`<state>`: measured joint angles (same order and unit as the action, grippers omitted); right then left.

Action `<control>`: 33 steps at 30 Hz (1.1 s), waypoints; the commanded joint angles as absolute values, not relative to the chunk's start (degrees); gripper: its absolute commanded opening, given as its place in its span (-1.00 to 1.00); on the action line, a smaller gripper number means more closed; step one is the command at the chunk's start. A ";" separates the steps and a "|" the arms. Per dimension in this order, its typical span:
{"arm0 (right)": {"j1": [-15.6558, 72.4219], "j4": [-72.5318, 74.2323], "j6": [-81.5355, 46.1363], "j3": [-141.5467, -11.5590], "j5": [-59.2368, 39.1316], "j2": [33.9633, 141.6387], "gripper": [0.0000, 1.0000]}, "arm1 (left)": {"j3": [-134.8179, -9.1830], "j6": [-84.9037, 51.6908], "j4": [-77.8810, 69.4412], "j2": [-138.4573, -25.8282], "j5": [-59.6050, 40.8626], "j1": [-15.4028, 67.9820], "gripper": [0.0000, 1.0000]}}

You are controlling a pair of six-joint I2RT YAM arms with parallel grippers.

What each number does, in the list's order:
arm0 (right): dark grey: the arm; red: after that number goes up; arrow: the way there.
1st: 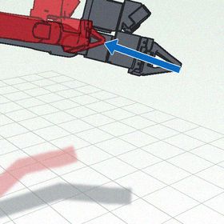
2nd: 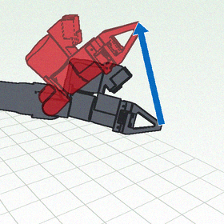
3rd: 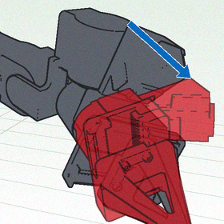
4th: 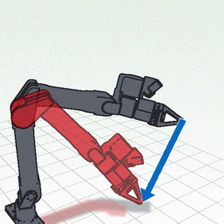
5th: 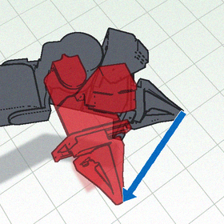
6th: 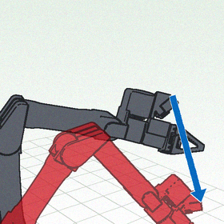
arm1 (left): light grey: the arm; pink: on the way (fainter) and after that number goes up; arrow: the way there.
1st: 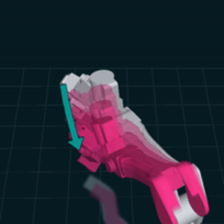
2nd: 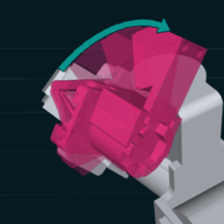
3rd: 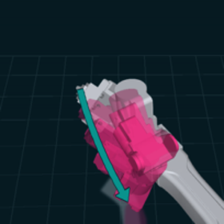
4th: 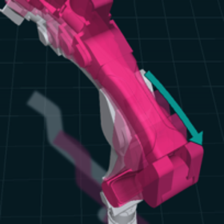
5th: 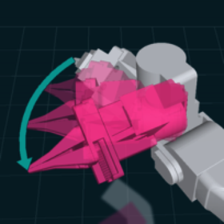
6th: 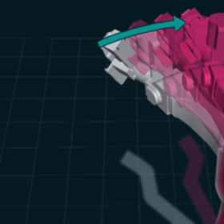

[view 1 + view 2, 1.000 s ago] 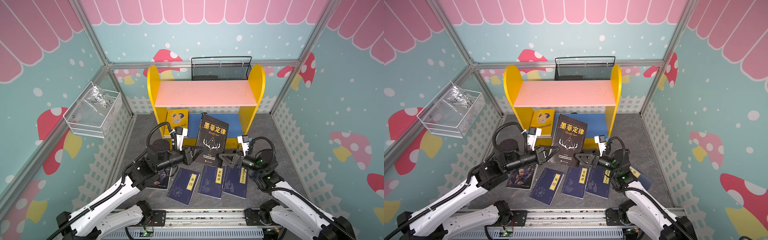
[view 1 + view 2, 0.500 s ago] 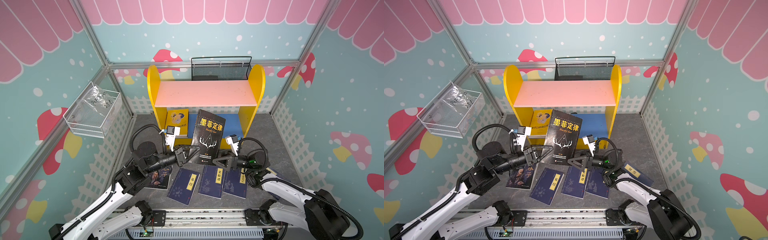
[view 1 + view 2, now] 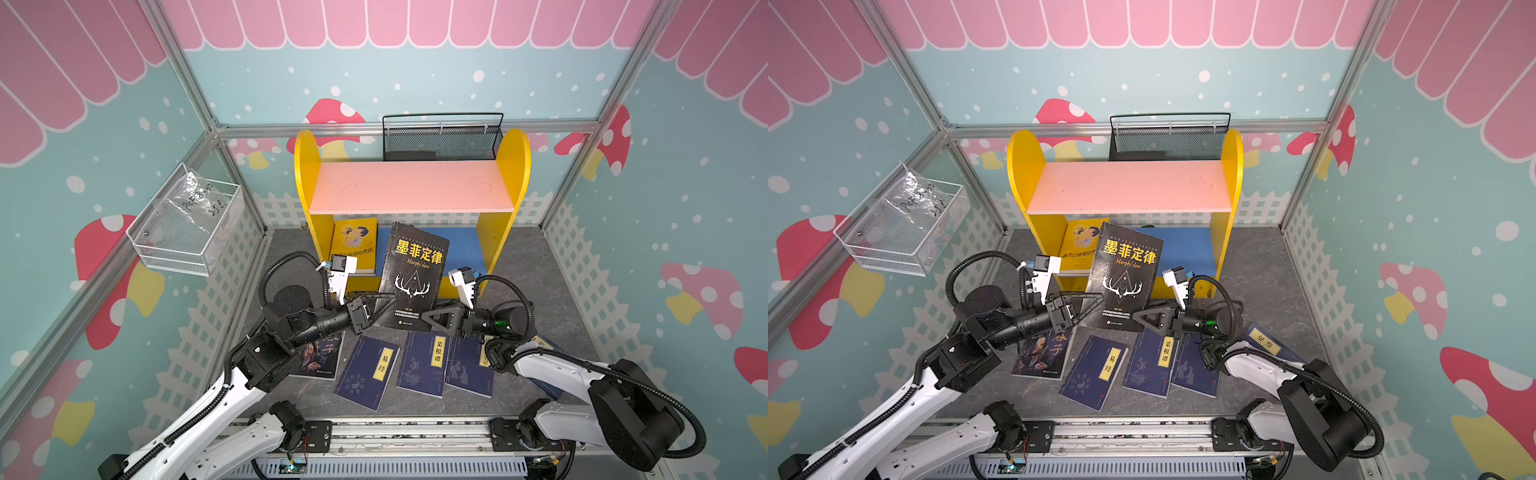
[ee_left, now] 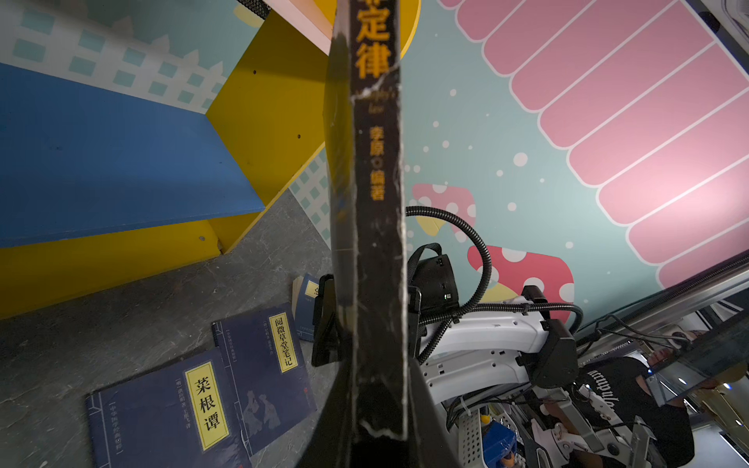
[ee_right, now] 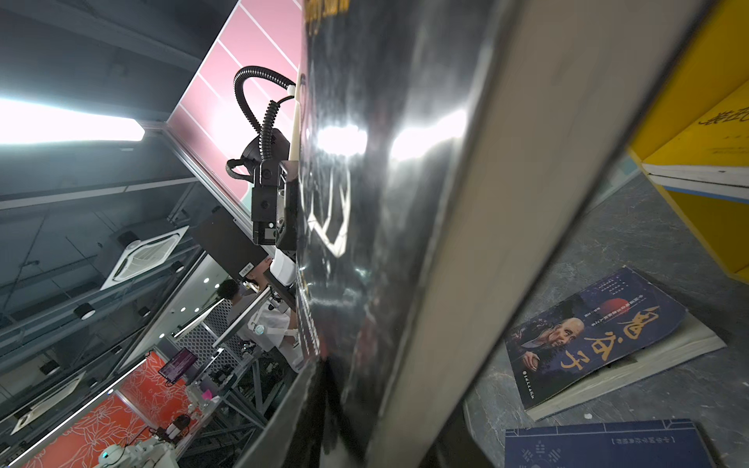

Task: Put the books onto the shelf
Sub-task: 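Lift the upright black book with the right gripper while the left steadies it, then carry the black book onto the blue shelf with the right gripper while left withdraws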

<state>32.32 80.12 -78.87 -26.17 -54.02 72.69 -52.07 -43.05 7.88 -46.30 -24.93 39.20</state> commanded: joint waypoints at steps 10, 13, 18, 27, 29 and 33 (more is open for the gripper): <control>34.33 77.00 -76.64 -27.33 -53.80 71.07 -0.40 | -50.76 -44.68 -0.13 -44.44 -26.75 35.60 -1.00; 34.47 76.89 -76.56 -27.59 -53.53 71.19 -0.49 | -50.46 -45.05 -0.54 -44.65 -27.29 35.20 -1.00; 34.52 76.40 -76.81 -27.90 -52.88 71.30 -0.59 | -50.79 -43.91 1.46 -44.85 -26.75 35.07 -1.00; 34.51 69.81 -75.36 -27.66 -47.04 70.06 -0.74 | -53.31 -39.47 14.46 -42.60 -15.81 35.03 0.38; 34.47 67.93 -74.80 -27.64 -46.16 69.79 -0.75 | -54.02 -37.99 18.33 -41.40 -12.10 35.06 0.53; 34.46 67.68 -75.20 -27.42 -45.61 70.55 -0.76 | -54.74 -36.16 23.58 -39.04 -6.86 34.98 0.64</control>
<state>34.61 66.52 -76.05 -26.46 -48.64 71.53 -52.07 -39.11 18.50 -41.17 -12.51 35.27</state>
